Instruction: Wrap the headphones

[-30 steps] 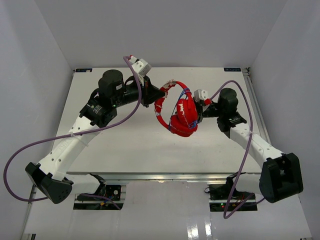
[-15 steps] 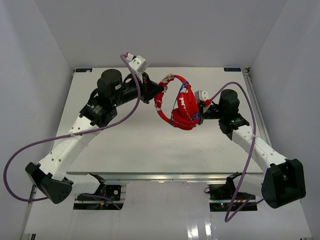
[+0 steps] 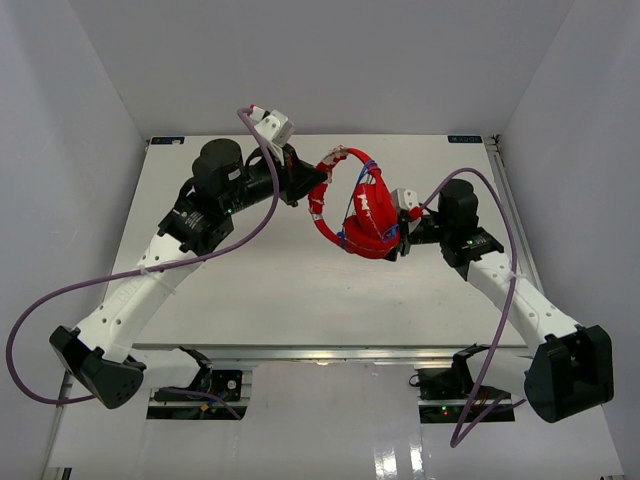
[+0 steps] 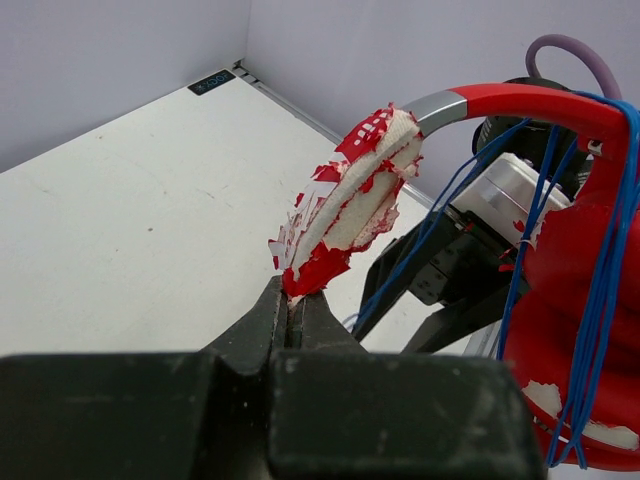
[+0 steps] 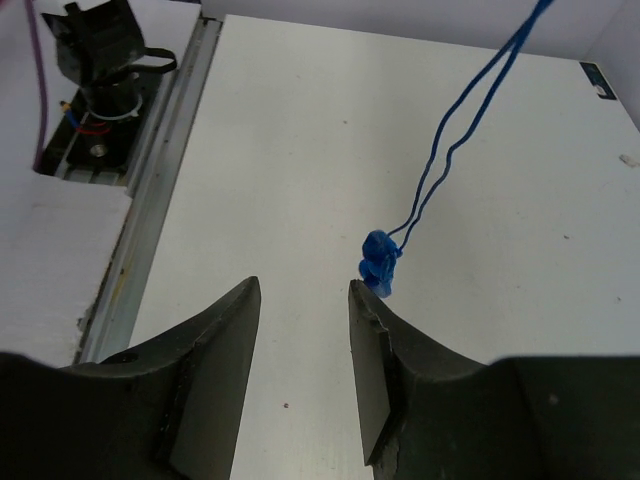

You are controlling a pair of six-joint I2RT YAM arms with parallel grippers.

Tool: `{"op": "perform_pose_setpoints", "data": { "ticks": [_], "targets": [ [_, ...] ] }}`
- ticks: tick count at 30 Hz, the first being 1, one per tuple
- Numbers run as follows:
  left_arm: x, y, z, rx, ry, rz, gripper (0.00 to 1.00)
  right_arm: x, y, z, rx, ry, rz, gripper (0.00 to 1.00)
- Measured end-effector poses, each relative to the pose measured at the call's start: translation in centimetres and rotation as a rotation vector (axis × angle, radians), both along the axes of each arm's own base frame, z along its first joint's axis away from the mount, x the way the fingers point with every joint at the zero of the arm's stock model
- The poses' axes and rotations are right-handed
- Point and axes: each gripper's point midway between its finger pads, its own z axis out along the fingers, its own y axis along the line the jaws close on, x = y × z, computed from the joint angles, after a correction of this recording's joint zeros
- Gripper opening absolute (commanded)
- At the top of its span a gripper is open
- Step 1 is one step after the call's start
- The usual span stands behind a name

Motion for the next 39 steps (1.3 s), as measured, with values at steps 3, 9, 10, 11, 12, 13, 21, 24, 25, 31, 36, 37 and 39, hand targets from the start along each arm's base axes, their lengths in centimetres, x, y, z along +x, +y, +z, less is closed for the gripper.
{"op": "perform_pose_setpoints", "data": {
  "ticks": [3,9,10,11,12,13,21,24,25,31,36,37,39],
  "targets": [
    [-0.1,0.3,0.2,-0.002,-0.005,0.010,0.00,-1.6,-0.3,0.7,-0.009,-0.029,0.067,0.46],
    [-0.5,0.8,1.0,-0.014,-0.025,0.021,0.00,-1.7,-1.3,2.7,-0.030,-0.124,-0.024,0.68],
    [-0.5,0.8,1.1,-0.015,-0.026,0.021,0.00,-1.4,-1.4,2.8,-0.036,-0.116,-0.053,0.69],
    [-0.6,0.8,1.2,-0.016,-0.027,0.021,0.00,-0.9,-1.5,2.7,-0.042,-0.110,-0.083,0.70],
    [-0.6,0.8,1.2,-0.016,-0.028,0.020,0.00,-0.5,-1.5,2.7,-0.046,-0.103,-0.107,0.70],
    [-0.6,0.8,1.2,-0.016,-0.028,0.020,0.00,-0.1,-1.6,2.6,-0.049,-0.091,-0.129,0.69],
    [-0.6,0.8,1.1,-0.016,-0.026,0.020,0.00,2.4,-0.9,2.4,-0.019,0.007,-0.201,0.64],
    [-0.6,0.8,1.1,-0.017,-0.026,0.020,0.00,3.2,-0.3,2.3,0.004,0.059,-0.201,0.63],
    [-0.6,0.8,1.2,-0.018,-0.026,0.020,0.00,3.5,-0.1,2.2,0.010,0.074,-0.203,0.63],
    [-0.6,0.8,1.2,-0.021,-0.024,0.020,0.00,4.6,0.8,1.7,0.037,0.158,-0.198,0.38],
    [-0.6,0.8,1.2,-0.023,-0.021,0.020,0.00,3.9,1.3,2.6,0.070,0.173,-0.150,0.08],
    [-0.6,0.8,1.1,-0.025,-0.020,0.022,0.00,3.7,1.3,2.7,0.075,0.172,-0.136,0.08],
    [-0.3,0.9,0.8,-0.029,-0.010,0.042,0.00,3.1,1.4,2.5,0.079,0.180,-0.112,0.08]
  ]
}}
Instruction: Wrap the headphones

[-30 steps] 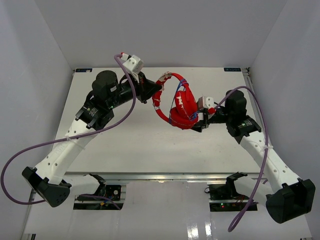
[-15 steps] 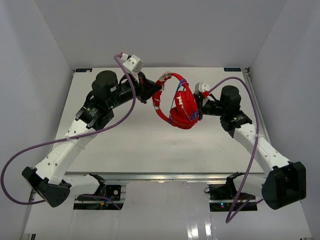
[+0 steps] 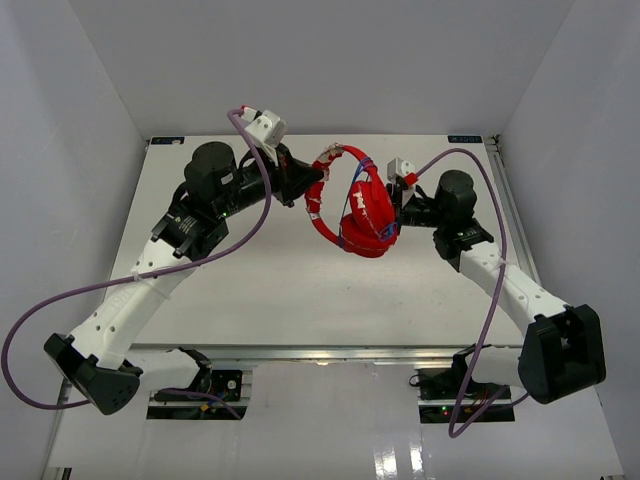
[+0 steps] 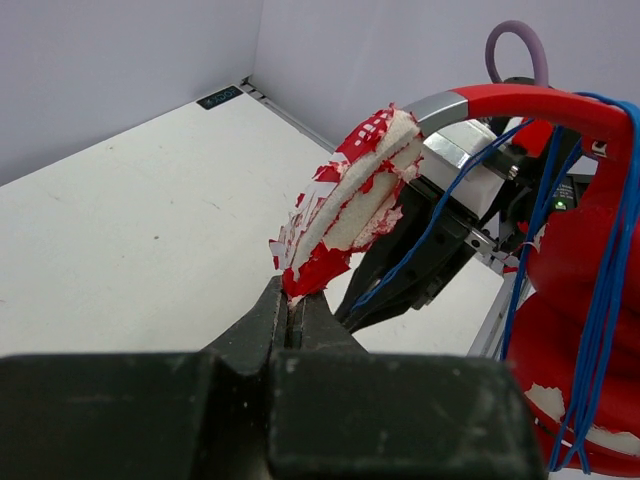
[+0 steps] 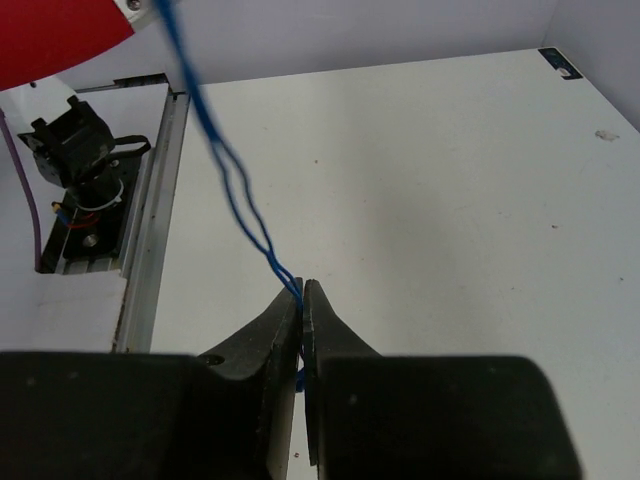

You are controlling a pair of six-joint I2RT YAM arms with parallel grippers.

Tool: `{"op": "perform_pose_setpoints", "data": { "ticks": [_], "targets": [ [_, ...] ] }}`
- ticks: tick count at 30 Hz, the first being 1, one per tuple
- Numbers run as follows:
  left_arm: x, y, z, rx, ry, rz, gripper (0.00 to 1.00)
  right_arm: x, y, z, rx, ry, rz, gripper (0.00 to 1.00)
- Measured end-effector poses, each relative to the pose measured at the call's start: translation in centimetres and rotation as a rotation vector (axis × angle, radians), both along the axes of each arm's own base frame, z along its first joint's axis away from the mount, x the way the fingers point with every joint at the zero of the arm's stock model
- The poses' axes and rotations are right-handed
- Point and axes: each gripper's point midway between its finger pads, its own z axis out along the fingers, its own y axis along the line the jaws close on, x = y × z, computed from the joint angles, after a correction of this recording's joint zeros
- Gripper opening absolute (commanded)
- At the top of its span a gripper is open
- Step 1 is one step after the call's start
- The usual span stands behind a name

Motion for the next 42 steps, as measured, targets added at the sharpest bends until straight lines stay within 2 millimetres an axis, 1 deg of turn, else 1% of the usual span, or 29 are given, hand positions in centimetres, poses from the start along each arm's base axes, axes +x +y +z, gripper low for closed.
{"op": "perform_pose_setpoints", "data": {
  "ticks": [3,6,9,12,15,18,22,26,28,31,33,37,41,42],
  "targets": [
    [0.8,0.6,-1.1,-0.022,0.030,0.072,0.00,-1.2,-0.2,-0.9,0.002,0.015,0.027,0.08],
    [1.9,1.7,-3.4,-0.054,0.094,0.182,0.00,-3.1,-0.7,-2.2,-0.002,0.039,0.053,0.08],
    [3.5,2.5,-5.7,-0.110,0.164,0.295,0.00,-4.3,-1.0,-2.9,0.005,0.048,0.062,0.08],
    [4.8,2.8,-8.7,-0.161,0.247,0.381,0.00,-4.9,-1.2,-3.7,0.012,0.073,0.064,0.08],
    [6.1,2.8,-12.6,-0.184,0.335,0.455,0.00,-4.6,-1.0,-4.5,0.018,0.097,0.055,0.08],
    [6.9,3.1,-16.6,-0.191,0.419,0.527,0.00,-3.6,-0.6,-6.4,0.012,0.151,0.046,0.08],
    [7.7,3.8,-21.8,-0.177,0.522,0.630,0.00,-1.7,0.2,-10.8,-0.019,0.292,0.029,0.08],
    [8.2,4.7,-26.7,-0.143,0.609,0.728,0.00,-0.4,0.6,-14.8,-0.044,0.416,0.000,0.08],
    [8.5,5.0,-28.7,-0.124,0.647,0.763,0.00,0.1,0.7,-15.9,-0.051,0.452,-0.013,0.08],
    [8.9,5.3,-31.5,-0.094,0.698,0.799,0.00,1.3,1.1,-17.0,-0.051,0.475,-0.035,0.09],
    [9.1,5.5,-33.3,-0.069,0.728,0.819,0.00,2.4,1.3,-17.7,-0.052,0.492,-0.055,0.10],
    [9.8,5.2,-35.6,-0.028,0.764,0.836,0.00,4.2,1.5,-19.4,-0.060,0.546,-0.092,0.12],
    [10.8,4.4,-36.9,0.004,0.783,0.831,0.00,5.3,1.1,-21.0,-0.070,0.595,-0.128,0.22],
    [10.9,4.3,-37.1,0.010,0.786,0.829,0.04,5.4,0.9,-21.3,-0.073,0.606,-0.136,0.27]
  ]
}}
